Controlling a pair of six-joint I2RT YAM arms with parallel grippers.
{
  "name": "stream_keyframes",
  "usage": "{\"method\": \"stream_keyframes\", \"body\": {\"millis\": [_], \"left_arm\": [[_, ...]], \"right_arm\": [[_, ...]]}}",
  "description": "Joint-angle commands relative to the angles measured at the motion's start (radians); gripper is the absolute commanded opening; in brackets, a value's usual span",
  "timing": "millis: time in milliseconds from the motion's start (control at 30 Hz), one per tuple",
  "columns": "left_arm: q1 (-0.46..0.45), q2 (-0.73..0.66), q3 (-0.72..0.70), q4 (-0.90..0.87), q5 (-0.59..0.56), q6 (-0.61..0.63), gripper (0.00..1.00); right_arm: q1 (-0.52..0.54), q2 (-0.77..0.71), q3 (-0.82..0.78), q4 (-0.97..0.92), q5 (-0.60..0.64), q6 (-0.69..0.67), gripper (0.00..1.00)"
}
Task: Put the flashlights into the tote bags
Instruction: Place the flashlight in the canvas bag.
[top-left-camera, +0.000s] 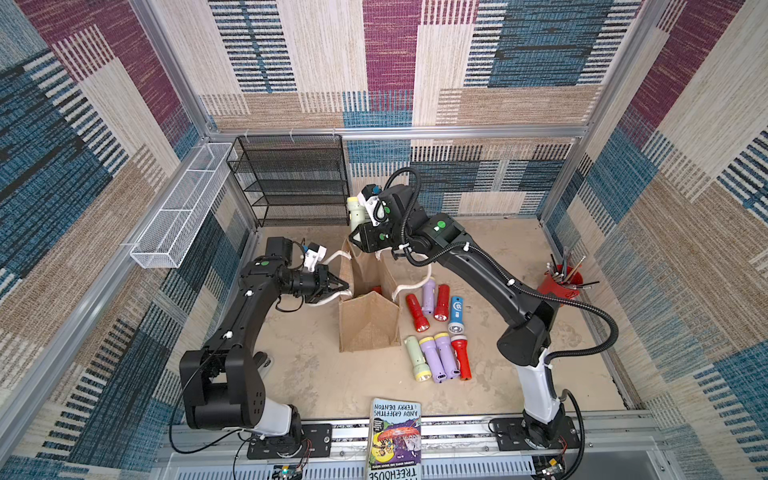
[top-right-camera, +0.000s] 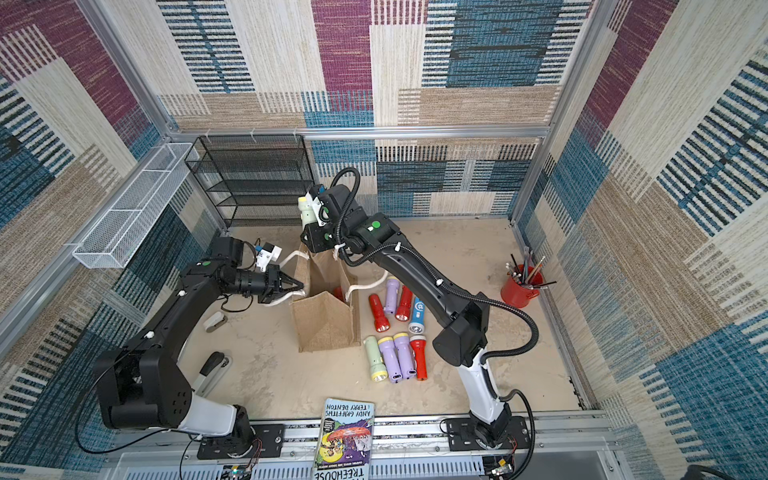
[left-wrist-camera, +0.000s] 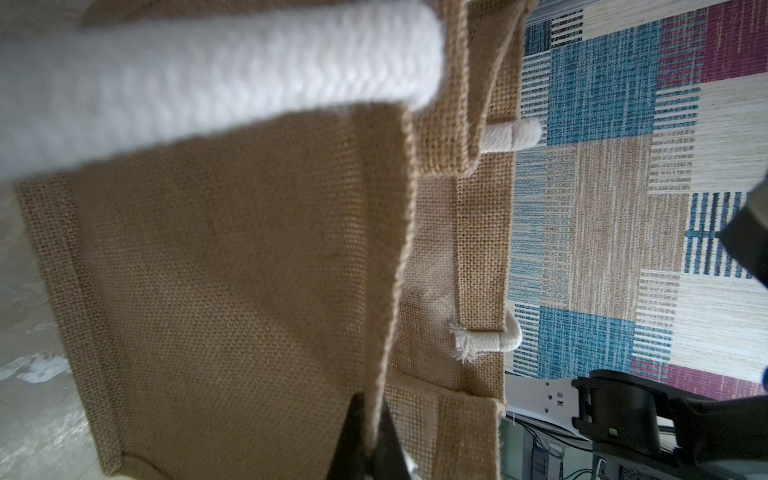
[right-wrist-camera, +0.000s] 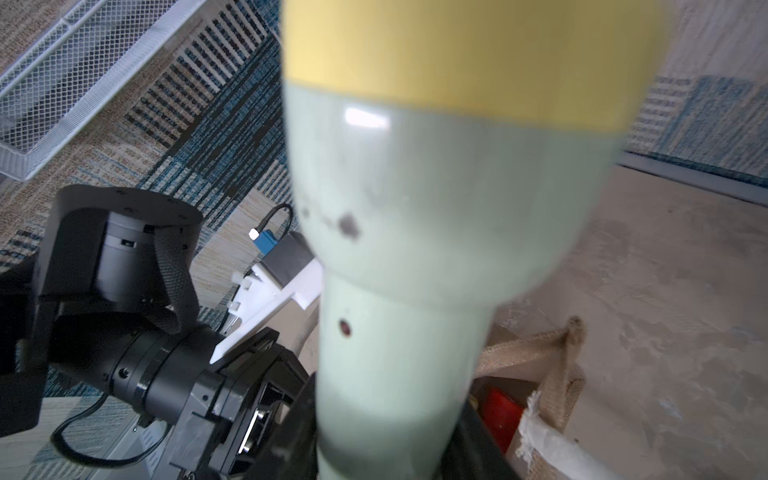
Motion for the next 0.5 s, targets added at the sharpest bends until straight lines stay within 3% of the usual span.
{"method": "stream_keyframes", "body": {"millis": [0, 233, 467], "left_arm": [[0.005, 0.002, 0.004, -0.007, -0.027, 0.021, 0.0], [0.014, -0.01, 0.0, 0.004, -0.03, 0.01, 0.0], [0.035, -0.019, -0.006, 0.027, -0.032, -0.013, 0.0]], "right_arm": [[0.01, 0.029, 0.02, 0.039, -0.096, -0.016, 0.24], [0.045, 0.064, 0.007, -0.019, -0.114, -0.039, 0.24], [0.071, -0.03, -0.201, 0.032, -0.103, -0.04, 0.24]]}}
